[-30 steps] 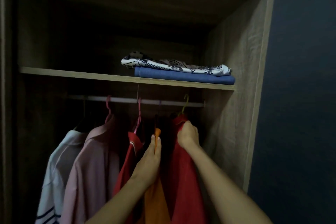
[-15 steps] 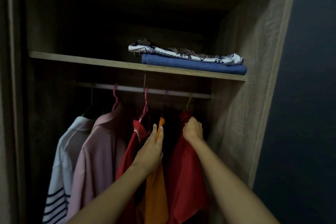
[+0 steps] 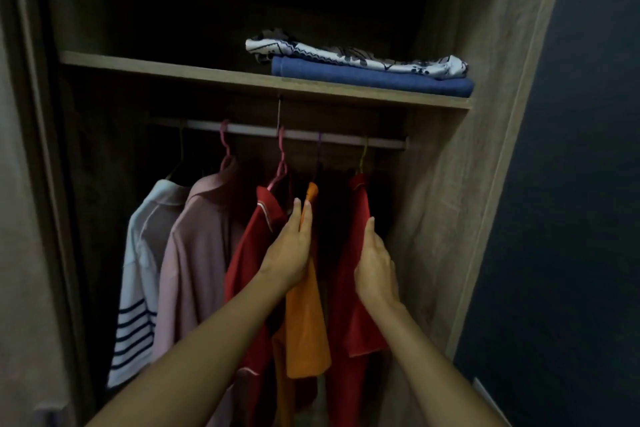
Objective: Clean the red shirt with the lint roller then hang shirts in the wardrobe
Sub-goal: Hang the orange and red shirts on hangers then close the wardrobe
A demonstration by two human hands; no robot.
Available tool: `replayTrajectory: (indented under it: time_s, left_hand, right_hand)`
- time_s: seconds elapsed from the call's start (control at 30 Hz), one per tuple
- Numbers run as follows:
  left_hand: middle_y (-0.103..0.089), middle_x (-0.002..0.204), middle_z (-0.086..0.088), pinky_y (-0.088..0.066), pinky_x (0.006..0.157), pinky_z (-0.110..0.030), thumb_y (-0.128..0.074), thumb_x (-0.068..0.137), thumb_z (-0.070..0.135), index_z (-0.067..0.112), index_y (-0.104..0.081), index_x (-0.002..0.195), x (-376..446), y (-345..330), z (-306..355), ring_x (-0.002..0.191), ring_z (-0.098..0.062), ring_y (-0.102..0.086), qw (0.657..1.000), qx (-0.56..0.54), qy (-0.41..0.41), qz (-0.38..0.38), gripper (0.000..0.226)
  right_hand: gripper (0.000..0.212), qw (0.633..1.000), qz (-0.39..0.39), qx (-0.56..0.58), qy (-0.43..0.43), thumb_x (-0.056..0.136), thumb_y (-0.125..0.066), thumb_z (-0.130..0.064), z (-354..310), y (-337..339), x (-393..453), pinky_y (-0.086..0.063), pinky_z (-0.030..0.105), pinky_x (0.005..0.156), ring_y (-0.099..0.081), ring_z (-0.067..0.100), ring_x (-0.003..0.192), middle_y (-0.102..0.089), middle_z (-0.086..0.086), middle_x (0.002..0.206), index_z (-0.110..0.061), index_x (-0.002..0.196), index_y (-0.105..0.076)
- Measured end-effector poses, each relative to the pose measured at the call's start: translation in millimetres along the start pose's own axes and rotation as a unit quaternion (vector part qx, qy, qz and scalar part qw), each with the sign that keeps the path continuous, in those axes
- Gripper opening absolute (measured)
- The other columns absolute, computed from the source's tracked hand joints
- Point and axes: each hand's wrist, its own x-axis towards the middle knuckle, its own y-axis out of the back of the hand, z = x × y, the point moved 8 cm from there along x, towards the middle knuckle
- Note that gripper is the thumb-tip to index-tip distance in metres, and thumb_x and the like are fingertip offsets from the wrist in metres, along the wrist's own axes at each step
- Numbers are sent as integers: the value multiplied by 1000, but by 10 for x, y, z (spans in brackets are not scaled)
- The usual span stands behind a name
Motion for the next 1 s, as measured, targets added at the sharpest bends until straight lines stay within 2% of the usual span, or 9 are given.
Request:
replayTrajectory:
  time_s: [0.1,0.17,0.23,0.3,0.43,0.53,0.63,0.7,1.0]
  left_hand:
    - [17,160,-5,-46,99,-31,-43,92,-4,13,12,151,-121,84,-3,137,-27,-36,999,-17,-33,19,83]
    - [13,160,-7,-27,117,-34,-43,98,12,10,7,151,-231,208,-42,148,-21,-8,997,-8,-57,43,74]
    - [5,161,-11,-14,122,-37,-40,100,23,7,0,152,-396,382,-102,149,-20,1,993,37,-76,81,67]
    - [0,161,-11,-10,122,-38,-40,99,25,9,-6,153,-609,554,-219,148,-21,0,989,70,-75,107,65]
    - [-14,159,-16,-13,117,-43,-39,95,23,10,-21,151,-1083,933,-544,147,-27,-12,977,146,-78,137,61]
    - [-19,156,-21,-20,117,-50,-41,93,23,8,-24,149,-1371,1272,-882,146,-34,-14,968,193,-70,147,61]
    - [-25,154,-23,-23,114,-49,-52,91,20,8,-29,147,-1646,1652,-1215,144,-36,-20,954,228,-58,188,61]
    - [-23,155,-22,-21,115,-47,-49,93,21,8,-32,147,-1789,1862,-1448,145,-35,-18,949,233,-45,207,58]
    - [-8,158,-21,-10,119,-48,-41,99,33,11,-17,151,-1929,2337,-2623,147,-33,-4,941,285,-35,178,61]
  right_hand:
    - [71,998,47,17,25,96,-50,-13,-86,37,-77,-49,26,93,-50,21,129,-24,5,158,-13,153,-7]
    - [69,994,87,26,64,97,-50,-20,-217,30,-175,-40,30,107,-32,20,142,-20,6,159,-11,152,-12]
    - [67,988,106,34,109,97,-49,-24,-389,-33,-328,-24,36,118,-13,16,147,-17,6,159,-10,152,-14]
    - [63,981,107,55,153,97,-50,-25,-604,-134,-523,-18,38,120,-11,16,148,-22,7,158,-9,150,-21]
    - [54,960,101,117,233,94,-55,-24,-1128,-430,-991,-34,45,113,-31,21,142,-42,10,149,-6,142,-42]
    - [55,951,78,133,268,91,-58,-24,-1527,-674,-1351,-35,46,112,-33,22,141,-44,12,147,-5,141,-44]
    - [58,942,56,134,304,90,-59,-28,-1943,-877,-1733,-34,44,113,-35,23,140,-45,13,146,-5,141,-44]
    - [58,934,53,136,325,89,-60,-29,-2215,-1010,-1972,-35,44,112,-39,25,137,-48,14,143,-4,139,-44]
    - [75,952,0,57,301,91,-53,-43,-3319,-1938,-2539,-26,41,117,-14,22,148,-19,10,159,-9,151,-23]
